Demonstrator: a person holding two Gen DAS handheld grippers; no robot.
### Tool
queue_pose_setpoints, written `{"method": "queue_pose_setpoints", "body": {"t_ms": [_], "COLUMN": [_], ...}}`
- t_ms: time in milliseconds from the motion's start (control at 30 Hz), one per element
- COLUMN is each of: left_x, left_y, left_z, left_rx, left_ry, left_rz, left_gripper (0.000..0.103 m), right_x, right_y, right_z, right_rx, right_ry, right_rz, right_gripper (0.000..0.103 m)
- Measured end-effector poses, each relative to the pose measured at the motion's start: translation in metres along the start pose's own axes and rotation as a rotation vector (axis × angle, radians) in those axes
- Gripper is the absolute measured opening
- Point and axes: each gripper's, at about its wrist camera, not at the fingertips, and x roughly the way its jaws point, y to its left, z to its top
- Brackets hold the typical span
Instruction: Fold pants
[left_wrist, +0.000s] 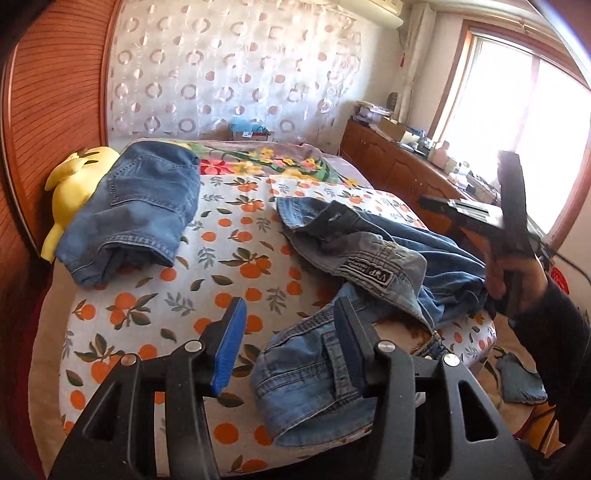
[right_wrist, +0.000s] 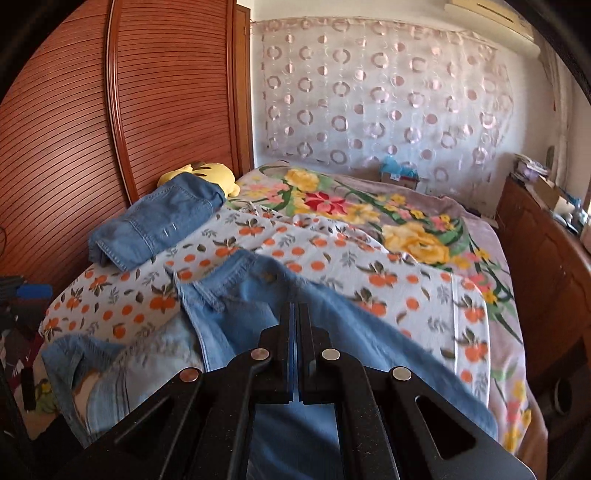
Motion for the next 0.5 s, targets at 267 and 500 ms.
{"method": "queue_pose_setpoints", "body": {"t_ms": [267,500], "left_x": [0.009,0.027], "left_y": [-0.018,-0.033], "left_z": [0.011,0.042], "left_rx": [0.038,0.101], "left_ry": [0.008,-0.002], "left_rz": [0.0,0.012], "left_gripper": [0.05,0.05], "right_x": [0.016,0.022], "right_y": [-0.009,-0.032], "right_z": [-0.043,-0.069], "right_rx": [0.059,0.094], "right_ry": [0.007,0.005], "right_rz": [-0.044,-0.138], "right_gripper": [0.003,0.021]}}
